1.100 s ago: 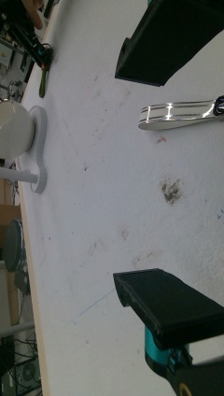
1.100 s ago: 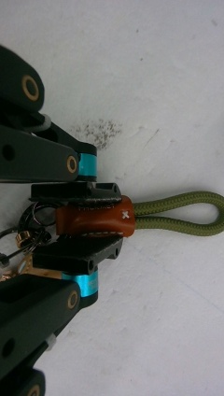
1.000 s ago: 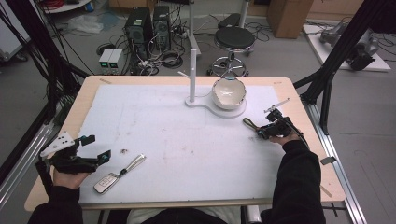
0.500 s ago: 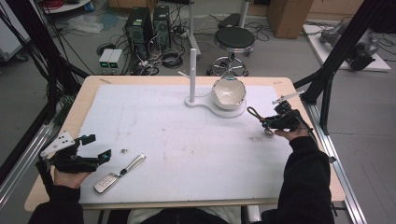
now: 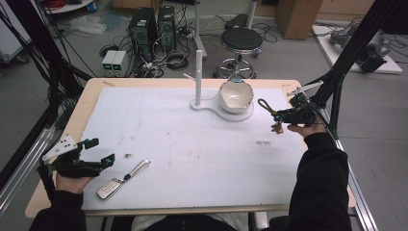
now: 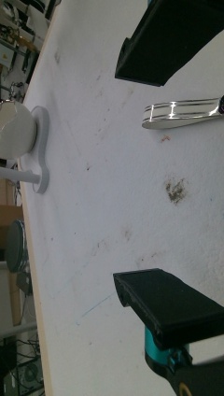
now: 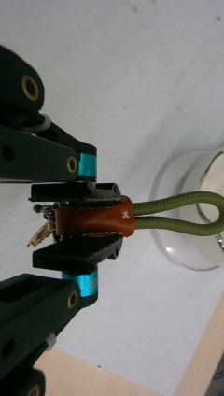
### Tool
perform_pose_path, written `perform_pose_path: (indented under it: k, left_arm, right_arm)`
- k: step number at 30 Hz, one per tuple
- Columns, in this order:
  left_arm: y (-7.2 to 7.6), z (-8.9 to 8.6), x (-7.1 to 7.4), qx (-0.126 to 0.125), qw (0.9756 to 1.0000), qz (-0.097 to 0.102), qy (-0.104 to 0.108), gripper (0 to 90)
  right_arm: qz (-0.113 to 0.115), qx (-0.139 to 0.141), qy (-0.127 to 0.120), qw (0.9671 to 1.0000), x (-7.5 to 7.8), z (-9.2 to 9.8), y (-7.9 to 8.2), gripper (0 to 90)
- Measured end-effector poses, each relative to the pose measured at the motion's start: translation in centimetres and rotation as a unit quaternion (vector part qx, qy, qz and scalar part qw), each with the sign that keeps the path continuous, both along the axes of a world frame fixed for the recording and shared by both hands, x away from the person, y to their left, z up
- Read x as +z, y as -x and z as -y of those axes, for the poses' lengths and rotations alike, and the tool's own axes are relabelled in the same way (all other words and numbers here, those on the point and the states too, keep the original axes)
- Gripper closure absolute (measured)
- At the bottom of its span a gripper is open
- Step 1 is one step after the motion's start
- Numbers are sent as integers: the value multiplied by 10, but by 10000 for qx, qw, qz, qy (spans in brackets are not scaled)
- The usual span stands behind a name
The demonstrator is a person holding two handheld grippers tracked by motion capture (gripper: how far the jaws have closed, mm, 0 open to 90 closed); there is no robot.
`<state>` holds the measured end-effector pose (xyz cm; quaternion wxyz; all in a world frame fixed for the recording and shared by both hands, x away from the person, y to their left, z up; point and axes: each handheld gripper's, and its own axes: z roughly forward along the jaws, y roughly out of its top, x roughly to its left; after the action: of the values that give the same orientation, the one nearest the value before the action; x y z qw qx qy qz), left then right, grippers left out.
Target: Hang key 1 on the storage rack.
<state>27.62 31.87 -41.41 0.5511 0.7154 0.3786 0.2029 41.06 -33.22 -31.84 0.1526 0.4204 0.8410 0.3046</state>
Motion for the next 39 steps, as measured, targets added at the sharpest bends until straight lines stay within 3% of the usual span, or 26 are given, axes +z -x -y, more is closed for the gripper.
perform_pose_path:
  k: [7,14,24,33,39]
  left_arm:
    - [-1,-1,0,-4,10000,14,59,46]
    - [0,-1,0,-9,9999,25,96,45]
    - [0,-1,0,-53,9999,31,109,46]
    - [0,-3,0,-33,9999,34,142,45]
    - [1,0,0,-74,9999,18,100,45]
  right_arm:
    - [87,27,76,9999,19,-15,-6,727]
    - [135,91,165,9997,26,-31,-10,726]
    - [150,282,141,9994,37,-61,-19,726]
    - [305,325,-68,9990,56,-79,-25,725]
    - [369,415,-75,9984,68,-95,-28,725]
